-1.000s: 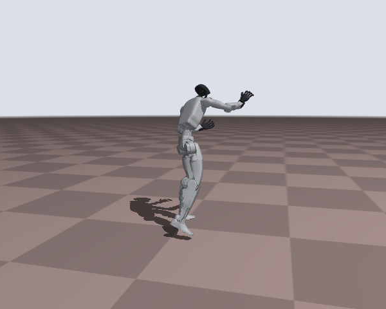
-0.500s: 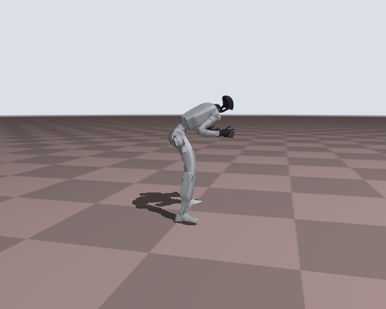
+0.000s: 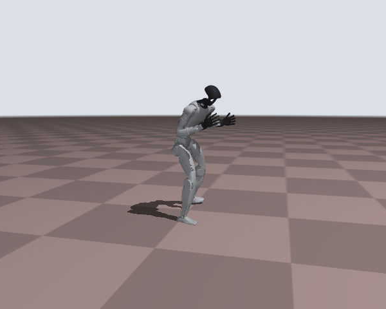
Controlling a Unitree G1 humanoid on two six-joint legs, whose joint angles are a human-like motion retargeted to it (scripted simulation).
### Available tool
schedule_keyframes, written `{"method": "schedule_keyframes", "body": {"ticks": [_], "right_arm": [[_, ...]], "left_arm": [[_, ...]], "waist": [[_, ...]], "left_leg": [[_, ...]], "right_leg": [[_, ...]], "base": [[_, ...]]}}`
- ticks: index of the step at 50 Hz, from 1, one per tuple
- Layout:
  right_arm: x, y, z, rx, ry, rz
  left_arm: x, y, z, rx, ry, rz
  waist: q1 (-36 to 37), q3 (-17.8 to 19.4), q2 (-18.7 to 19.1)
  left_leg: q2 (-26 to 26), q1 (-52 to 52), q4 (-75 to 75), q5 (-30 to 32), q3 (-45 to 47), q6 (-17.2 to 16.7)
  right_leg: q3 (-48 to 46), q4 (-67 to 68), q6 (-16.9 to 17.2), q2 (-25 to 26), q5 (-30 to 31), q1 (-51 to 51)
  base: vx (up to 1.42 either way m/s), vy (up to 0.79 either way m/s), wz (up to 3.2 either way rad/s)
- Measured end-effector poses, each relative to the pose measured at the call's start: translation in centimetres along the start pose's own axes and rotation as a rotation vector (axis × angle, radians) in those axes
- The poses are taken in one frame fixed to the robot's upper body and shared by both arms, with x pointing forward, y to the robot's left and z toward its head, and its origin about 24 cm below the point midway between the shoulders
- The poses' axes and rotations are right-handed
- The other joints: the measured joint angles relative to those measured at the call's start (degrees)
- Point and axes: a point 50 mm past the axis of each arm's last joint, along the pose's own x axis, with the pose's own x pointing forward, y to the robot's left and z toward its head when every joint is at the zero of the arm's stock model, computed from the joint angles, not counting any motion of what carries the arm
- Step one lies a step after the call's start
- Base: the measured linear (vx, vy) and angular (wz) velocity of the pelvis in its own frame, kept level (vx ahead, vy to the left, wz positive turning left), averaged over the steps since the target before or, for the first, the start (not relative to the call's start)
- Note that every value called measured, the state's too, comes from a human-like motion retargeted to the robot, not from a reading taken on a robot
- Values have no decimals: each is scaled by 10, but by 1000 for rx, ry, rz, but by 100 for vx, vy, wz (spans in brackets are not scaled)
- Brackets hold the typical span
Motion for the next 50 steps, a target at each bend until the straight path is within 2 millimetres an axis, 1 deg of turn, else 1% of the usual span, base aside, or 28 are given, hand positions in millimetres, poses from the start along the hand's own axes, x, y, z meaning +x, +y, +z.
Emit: {"method": "schedule_keyframes", "body": {"ticks": [5, 7, 9, 13, 15, 18, 20, 21, 22, 23, 24, 25, 27, 28, 30, 31, 33, 34, 35, 37, 38, 39, 40, 42, 43, 45, 47, 50], "right_arm": [[30, 12, 20, 111, -212, 57], [31, 9, 20, 127, -209, 86], [30, 11, 20, 159, -192, 139], [22, 13, 17, 158, -139, 257], [16, 13, 15, 167, -91, 317], [5, 5, 9, 188, 22, 346], [-3, -5, 4, 156, 97, 317], [-8, -11, 1, 129, 137, 291], [-13, -17, -2, 104, 185, 287], [-18, -20, -7, 87, 251, 324], [-23, -25, -8, 58, 291, 346], [-27, -30, -7, 22, 319, 362], [-35, -42, 0, 10, 340, 301], [-40, -47, 2, -6, 363, 291], [-51, -60, 2, -91, 451, 297], [-56, -62, -3, -99, 502, 295], [-61, -62, -13, -108, 543, 290], [-58, -62, -15, -133, 525, 283], [-54, -64, -17, -169, 493, 274], [-41, -58, -22, -167, 439, 310], [-36, -57, -24, -175, 438, 355], [-30, -55, -22, -174, 402, 371], [-23, -53, -18, -169, 348, 372], [-24, -52, -17, -167, 301, 273], [-26, -52, -17, -175, 289, 228], [-26, -55, -21, -223, 274, 190], [-24, -57, -25, -262, 273, 209], [-21, -56, -27, -254, 264, 211]], "left_arm": [[20, 11, 18, 129, -165, -9], [23, 26, 23, 324, -179, -31], [31, 43, 25, 516, -179, -21], [53, 83, 22, 882, -129, 42], [77, 105, 20, 1118, -105, 49], [139, 140, -2, 1381, 11, 47], [183, 168, -29, 1604, 183, 131], [193, 180, -46, 1742, 323, 108], [200, 191, -47, 1868, 453, 64], [198, 199, -48, 1909, 617, -68], [201, 197, -38, 1928, 626, -134], [207, 188, -22, 1947, 547, -177], [186, 163, 8, 1891, 36, -61], [162, 162, 20, 1796, -70, -16], [136, 180, 33, 1742, 59, -48], [136, 195, 30, 1758, 164, -35], [144, 230, 14, 1855, 407, 8], [150, 248, -6, 1926, 539, 55], [163, 255, -17, 2044, 632, 102], [153, 272, -25, 2017, 830, 238], [156, 269, -32, 1879, 961, 197], [167, 261, -31, 1857, 916, 120], [180, 249, -26, 1893, 790, 24], [202, 206, -27, 1908, 380, 64], [205, 183, -29, 1842, 190, 103], [203, 144, -29, 1696, -57, 95], [187, 116, -32, 1552, -152, 20], [153, 76, -42, 1214, -181, -65]], "waist": [[59, -10, 3], [73, -70, 22], [70, -111, 33], [34, -161, 60], [3, -172, 76], [-47, -186, 95], [-66, -187, 106], [-70, -186, 110], [-76, -185, 116], [-84, -182, 123], [-85, -179, 124], [-81, -176, 122], [-54, -166, 116], [-44, -159, 119], [-27, -161, 122], [-29, -160, 120], [-47, -152, 119], [-55, -150, 121], [-60, -149, 123], [-91, -141, 132], [-102, -140, 134], [-111, -134, 134], [-119, -127, 133], [-94, -128, 118], [-78, -126, 113], [-54, -117, 106], [-46, -110, 109], [-38, -103, 108]], "left_leg": [[-36, 161, -24, 63, -109, 11], [-58, 172, -20, 101, -189, -7], [-80, 180, -19, 146, -238, -24], [-102, 202, -30, 245, -260, -55], [-104, 216, -40, 274, -254, -69], [-113, 217, -47, 294, -276, -87], [-121, 210, -43, 304, -301, -93], [-123, 205, -40, 307, -311, -94], [-125, 200, -38, 310, -318, -96], [-125, 197, -37, 312, -318, -98], [-124, 201, -39, 312, -309, -102], [-123, 207, -44, 311, -296, -106], [-128, 238, -60, 309, -249, -116], [-131, 253, -67, 309, -225, -119], [-138, 267, -71, 309, -187, -111], [-144, 265, -67, 307, -178, -97], [-151, 253, -51, 301, -167, -74], [-150, 241, -38, 296, -158, -65], [-147, 227, -24, 291, -147, -58], [-126, 200, 5, 285, -97, -52], [-112, 196, 15, 285, -64, -54], [-102, 196, 21, 283, -36, -60], [-94, 198, 24, 280, -11, -68], [-108, 207, 14, 278, -12, -84], [-119, 210, 7, 277, -25, -90], [-134, 206, 3, 273, -59, -97], [-139, 201, -2, 269, -90, -103], [-154, 197, -19, 256, -131, -113]], "right_leg": [[64, -55, 10, 74, -6, 146], [88, -85, 12, 100, -5, 176], [113, -119, 9, 113, 2, 203], [145, -168, -5, 122, 26, 248], [153, -183, -13, 125, 33, 263], [147, -193, -21, 122, 30, 278], [135, -195, -28, 115, 23, 288], [129, -198, -30, 111, 20, 294], [123, -202, -33, 109, 18, 298], [122, -206, -36, 109, 17, 300], [128, -210, -37, 112, 17, 299], [138, -213, -38, 116, 18, 297], [177, -226, -31, 127, 24, 295], [197, -236, -27, 131, 29, 296], [223, -261, -17, 130, 39, 301], [225, -275, -9, 121, 44, 308], [209, -309, 6, 96, 52, 330], [192, -327, 13, 82, 57, 342], [173, -344, 20, 67, 61, 353], [139, -359, 18, 49, 65, 358], [126, -358, 14, 44, 61, 357], [118, -357, 11, 40, 59, 355], [111, -358, 7, 38, 57, 353], [118, -359, 11, 31, 56, 351], [124, -364, 12, 29, 60, 351], [131, -374, 11, 26, 70, 353], [128, -384, 7, 28, 76, 355], [120, -391, 11, 26, 80, 356]], "base": [[43, -23, -212], [44, -15, -172], [39, -10, -121], [31, -7, -76], [23, -7, -47], [15, -6, 7], [8, -3, 52], [7, -2, 56], [7, -1, 42], [8, 0, 2], [9, -1, -46], [10, -2, -117], [9, -4, -176], [8, -4, -171], [4, -3, -115], [-2, -3, -33], [-9, -2, 67], [-12, 1, 141], [-14, 4, 157], [-13, 7, 146], [-10, 8, 106], [-7, 8, 71], [-6, 8, 20], [-7, 7, -29], [-8, 6, -43], [-9, 7, -29], [-8, 9, 2], [-8, 9, 22]]}}
